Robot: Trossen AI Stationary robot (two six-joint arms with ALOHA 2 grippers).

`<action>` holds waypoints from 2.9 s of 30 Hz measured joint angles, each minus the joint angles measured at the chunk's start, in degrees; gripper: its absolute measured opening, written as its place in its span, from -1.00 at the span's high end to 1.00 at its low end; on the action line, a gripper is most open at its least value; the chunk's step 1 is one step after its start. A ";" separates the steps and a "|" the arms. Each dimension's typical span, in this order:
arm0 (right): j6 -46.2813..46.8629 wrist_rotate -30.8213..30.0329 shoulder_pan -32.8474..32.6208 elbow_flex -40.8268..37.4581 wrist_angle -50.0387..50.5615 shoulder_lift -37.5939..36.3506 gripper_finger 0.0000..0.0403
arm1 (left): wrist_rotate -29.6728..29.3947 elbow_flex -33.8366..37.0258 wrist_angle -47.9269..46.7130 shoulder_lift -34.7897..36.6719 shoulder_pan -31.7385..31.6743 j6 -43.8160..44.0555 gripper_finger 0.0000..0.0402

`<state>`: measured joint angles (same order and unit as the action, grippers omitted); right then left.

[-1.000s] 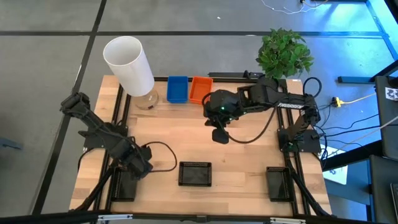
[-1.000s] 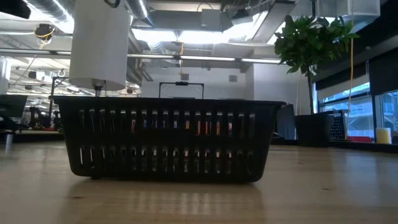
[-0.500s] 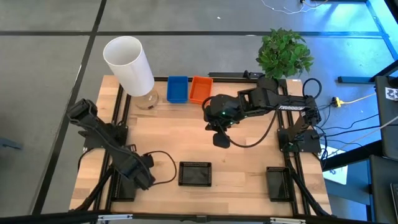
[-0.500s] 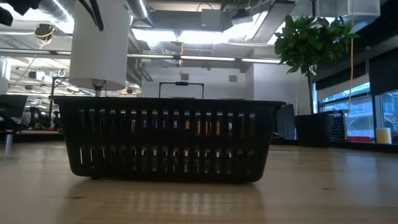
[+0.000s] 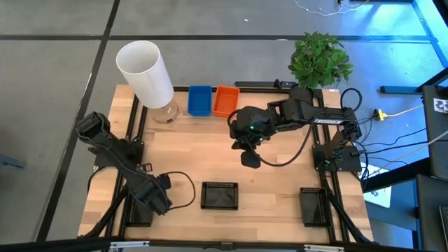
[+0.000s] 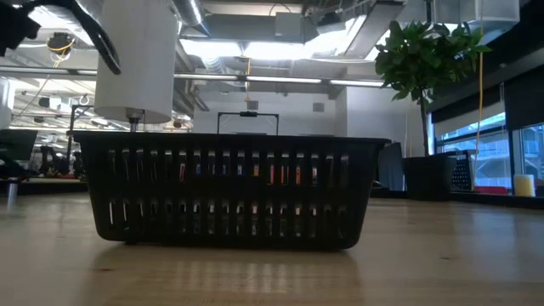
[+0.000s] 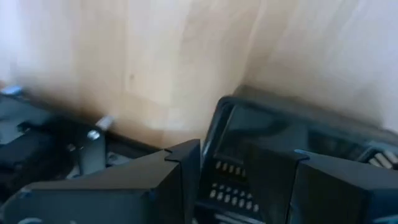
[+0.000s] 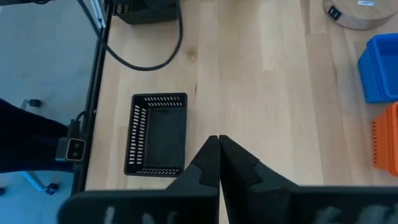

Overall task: Stack baskets by color
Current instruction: Move the left black basket to the middle left of the table

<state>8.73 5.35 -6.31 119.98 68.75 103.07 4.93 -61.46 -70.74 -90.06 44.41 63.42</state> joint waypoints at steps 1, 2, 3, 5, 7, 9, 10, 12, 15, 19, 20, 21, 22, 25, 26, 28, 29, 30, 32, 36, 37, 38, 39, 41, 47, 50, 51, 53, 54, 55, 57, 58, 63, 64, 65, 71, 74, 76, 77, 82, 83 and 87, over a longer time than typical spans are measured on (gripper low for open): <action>0.00 0.41 0.00 0.00 0.00 0.00 1.00 | 0.26 0.45 0.20 0.00 0.05 0.01 0.45; -0.01 0.52 0.00 0.00 0.00 0.00 1.00 | 0.50 0.94 0.69 0.00 0.29 0.02 0.45; -0.02 0.52 0.00 0.00 0.00 0.00 1.00 | 0.56 1.39 1.33 0.00 0.58 0.01 0.45; -0.03 0.52 0.00 0.00 0.00 0.00 1.00 | 0.58 2.39 2.96 0.00 1.05 -0.02 0.45; -0.04 0.52 0.00 0.00 0.00 0.00 1.00 | 0.11 2.97 3.51 0.00 1.39 -0.37 0.45; 0.00 0.52 0.00 0.00 0.00 0.00 1.00 | -0.22 3.59 3.57 0.00 1.61 -0.37 0.45; 0.00 0.52 0.00 0.00 0.00 0.00 1.00 | -0.24 3.87 3.57 0.00 1.69 -0.38 0.45; 0.00 0.52 0.00 0.00 -0.02 0.00 1.00 | -0.20 4.54 3.57 0.00 1.74 -0.52 0.45; 0.02 0.52 0.00 0.00 -0.02 0.00 1.00 | -0.20 5.79 3.60 0.00 1.72 -0.61 0.45; 0.02 0.52 0.00 0.00 -0.02 0.00 1.00 | -0.18 7.65 5.38 0.00 1.72 -1.03 0.45; 0.02 0.52 0.00 0.00 -0.02 0.00 1.00 | -0.18 8.21 6.25 0.00 1.72 -1.27 0.45; 0.02 0.52 0.00 0.00 -0.03 0.00 1.00 | -0.17 8.75 6.95 0.00 1.72 -1.78 0.45; 0.02 0.52 0.00 0.00 -0.02 0.00 1.00 | -0.15 9.26 7.85 0.00 1.72 -2.50 0.45; 0.03 0.50 0.00 0.00 -0.04 0.00 1.00 | 0.11 10.38 8.81 0.00 1.70 -4.34 0.45; 0.04 0.48 0.01 0.00 -0.04 0.00 1.00 | 0.00 10.61 8.90 0.00 1.70 -5.12 0.45; 0.04 0.36 0.05 0.00 -0.07 0.00 1.00 | -0.65 11.11 9.05 0.00 1.70 -6.72 0.45; 0.06 0.36 0.09 0.00 -0.07 0.00 1.00 | -1.04 11.35 9.10 0.00 1.70 -7.45 0.45; 0.16 0.34 0.11 0.00 -0.07 0.00 1.00 | -1.32 11.66 9.29 0.00 1.70 -8.24 0.45; 0.22 0.34 0.11 0.00 -0.07 0.00 1.00 | -1.38 12.50 9.94 0.00 1.70 -8.56 0.48; 0.12 0.32 0.11 0.00 -0.07 0.00 1.00 | -1.31 14.05 11.61 0.00 1.70 -9.14 0.70; 0.08 0.32 0.11 0.00 -0.07 0.00 1.00 | -1.19 14.17 11.74 0.05 1.67 -9.14 0.79; 0.02 0.32 0.11 0.00 -0.09 0.00 1.00 | -0.99 14.20 11.73 0.11 1.58 -9.14 0.88; -0.02 0.32 0.11 0.00 -0.08 0.00 1.00 | -0.67 14.17 11.84 0.14 1.58 -9.18 0.93; -0.02 0.32 0.11 0.00 -0.09 0.00 1.00 | -0.51 14.15 12.00 0.33 1.63 -9.22 0.95; -0.18 0.30 0.13 0.00 -0.13 0.00 1.00 | -0.30 12.61 10.08 1.01 0.35 -10.16 0.99; -0.26 0.28 0.13 0.00 -0.12 0.00 1.00 | -1.01 11.40 9.29 3.20 -1.49 -11.52 1.00; -0.51 0.30 0.13 0.00 -0.11 0.00 1.00 | -1.51 11.10 9.05 3.94 -2.41 -11.83 1.00; -1.75 0.28 0.13 0.00 0.00 0.00 1.00 | -3.28 10.43 7.84 6.10 -4.16 -12.77 1.00; -2.23 0.25 0.13 0.00 0.01 0.00 1.00 | -4.31 10.11 6.83 7.33 -5.09 -13.11 0.99; -2.87 0.25 0.13 0.00 0.07 -0.03 1.00 | -5.22 9.75 5.99 8.42 -6.06 -13.57 0.99; -3.65 0.18 0.13 0.00 0.37 -0.37 1.00 | -6.66 9.08 3.97 10.51 -8.78 -15.01 0.99; -4.27 0.12 0.12 0.01 0.37 -0.55 1.00 | -7.44 8.56 2.91 11.39 -10.36 -16.06 0.99; -4.84 -4.27 0.11 0.02 1.63 -2.49 1.00 | -9.63 4.99 1.16 13.42 -19.89 -24.80 0.99; -4.77 -5.44 0.13 0.02 2.30 -2.96 1.00 | -10.05 4.14 0.93 13.38 -22.00 -27.45 0.99; -4.69 -6.62 0.13 0.02 2.87 -3.45 1.00 | -10.40 3.26 1.01 13.36 -24.08 -30.44 1.00; -4.46 -11.67 0.13 0.04 5.11 -5.50 1.00 | -13.39 -0.80 2.24 11.66 -37.13 -47.05 1.00; -4.44 -14.26 0.13 0.02 6.19 -5.82 1.00 | -13.80 -1.17 4.44 11.46 -43.47 -56.78 1.00; -4.44 -15.73 0.13 0.02 6.74 -5.88 1.00 | -13.71 -1.26 7.38 10.48 -47.12 -62.31 1.00; -4.46 -16.22 0.13 0.02 6.66 -5.88 1.00 | -13.44 -1.24 8.23 9.96 -48.84 -64.95 1.00; -4.48 -16.29 0.13 0.02 6.59 -5.88 1.00 | -13.14 -1.21 9.30 4.51 -55.03 -73.84 1.00; -4.46 -16.30 0.13 0.02 6.60 -5.88 1.00 | -13.09 -1.21 9.48 3.27 -55.67 -75.20 1.00; -4.48 -16.29 0.13 0.02 6.58 -5.88 1.00 | -12.14 -1.21 12.24 -1.23 -57.87 -79.06 1.00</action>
<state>4.25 -10.94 -6.17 120.01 75.33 97.19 -7.21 -62.67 -58.50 -91.29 -13.47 -15.64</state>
